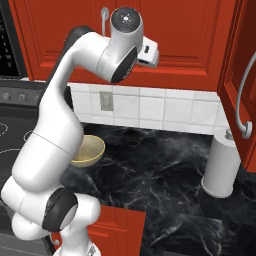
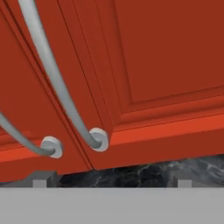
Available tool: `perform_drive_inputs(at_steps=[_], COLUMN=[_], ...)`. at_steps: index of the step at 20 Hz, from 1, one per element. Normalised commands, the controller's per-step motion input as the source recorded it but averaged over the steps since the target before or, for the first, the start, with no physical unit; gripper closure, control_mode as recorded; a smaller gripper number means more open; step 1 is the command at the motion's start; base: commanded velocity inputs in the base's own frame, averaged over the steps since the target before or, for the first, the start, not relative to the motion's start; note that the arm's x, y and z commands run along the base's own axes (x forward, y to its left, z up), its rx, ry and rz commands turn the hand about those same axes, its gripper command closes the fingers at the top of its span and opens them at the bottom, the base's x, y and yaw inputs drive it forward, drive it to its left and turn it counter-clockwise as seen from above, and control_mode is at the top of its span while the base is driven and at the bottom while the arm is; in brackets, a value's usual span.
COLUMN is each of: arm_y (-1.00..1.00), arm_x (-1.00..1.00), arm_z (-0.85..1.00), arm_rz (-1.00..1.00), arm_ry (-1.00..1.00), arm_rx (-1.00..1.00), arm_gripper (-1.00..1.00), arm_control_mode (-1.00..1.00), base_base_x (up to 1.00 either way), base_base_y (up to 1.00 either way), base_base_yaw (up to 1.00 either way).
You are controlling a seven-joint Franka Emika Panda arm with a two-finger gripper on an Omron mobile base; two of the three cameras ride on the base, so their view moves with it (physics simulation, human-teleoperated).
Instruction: Open the cabinet and move the ladle to the pot. Then close the cabinet.
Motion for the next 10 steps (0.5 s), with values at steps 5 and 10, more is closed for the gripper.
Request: perform_drive_inputs(at_steps=[5, 10], arm_y=[0.0, 0.01], arm_x=[0.19, 0.12], arm_z=[0.0, 0.0], arm_rz=[0.07, 0.04], arm_ry=[0.0, 0.0], arm_rx=[0.0, 0.0], arm_gripper=[-1.0, -1.0], arm_control_mode=[-1.0, -1.0], base_base_x=[0.0, 0.0], base_base_y=[0.0, 0.0], base_base_yaw=[0.0, 0.0])
